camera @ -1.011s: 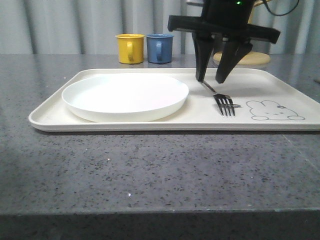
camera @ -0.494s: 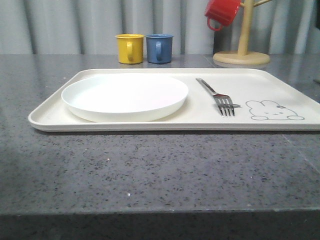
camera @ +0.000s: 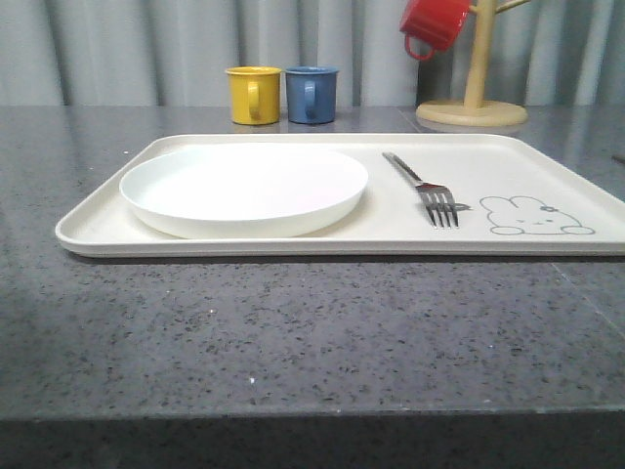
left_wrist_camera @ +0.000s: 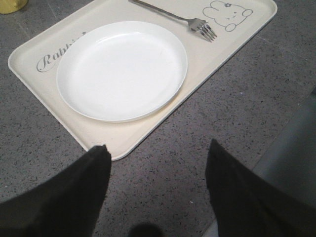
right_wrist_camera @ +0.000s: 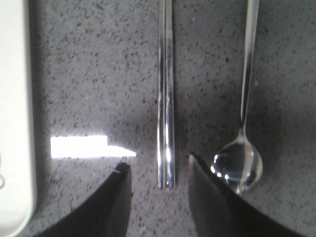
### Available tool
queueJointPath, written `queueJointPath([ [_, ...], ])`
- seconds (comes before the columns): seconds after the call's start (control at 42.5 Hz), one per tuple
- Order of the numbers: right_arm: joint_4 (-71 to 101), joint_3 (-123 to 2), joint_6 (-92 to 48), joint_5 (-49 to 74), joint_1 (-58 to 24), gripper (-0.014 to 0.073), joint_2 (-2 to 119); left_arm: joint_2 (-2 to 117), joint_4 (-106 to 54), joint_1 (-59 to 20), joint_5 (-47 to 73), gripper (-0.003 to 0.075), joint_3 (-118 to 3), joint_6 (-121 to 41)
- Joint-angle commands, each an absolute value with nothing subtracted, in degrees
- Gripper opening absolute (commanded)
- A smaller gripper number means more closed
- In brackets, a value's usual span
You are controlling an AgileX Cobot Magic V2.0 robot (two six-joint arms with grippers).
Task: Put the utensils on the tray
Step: 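Move the right gripper to the chopsticks and grasp them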
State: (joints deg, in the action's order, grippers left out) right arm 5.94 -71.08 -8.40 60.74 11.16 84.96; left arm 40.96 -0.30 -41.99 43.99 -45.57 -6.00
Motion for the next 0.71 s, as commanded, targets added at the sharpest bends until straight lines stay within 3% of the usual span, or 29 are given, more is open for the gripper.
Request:
queueJointPath([
  [0.0,6.67,-72.23,-9.34,57.93,11.51,0.0310,85.20,40.84,-0.79,-42.50,39.71,0.0420,-47.14,-5.45],
  [0.682,7.16,-72.23,-9.34,55.79,11.45,0.0310,92.40,40.84,-0.79,-42.50,39.71,0.0420,-47.14,-5.45],
])
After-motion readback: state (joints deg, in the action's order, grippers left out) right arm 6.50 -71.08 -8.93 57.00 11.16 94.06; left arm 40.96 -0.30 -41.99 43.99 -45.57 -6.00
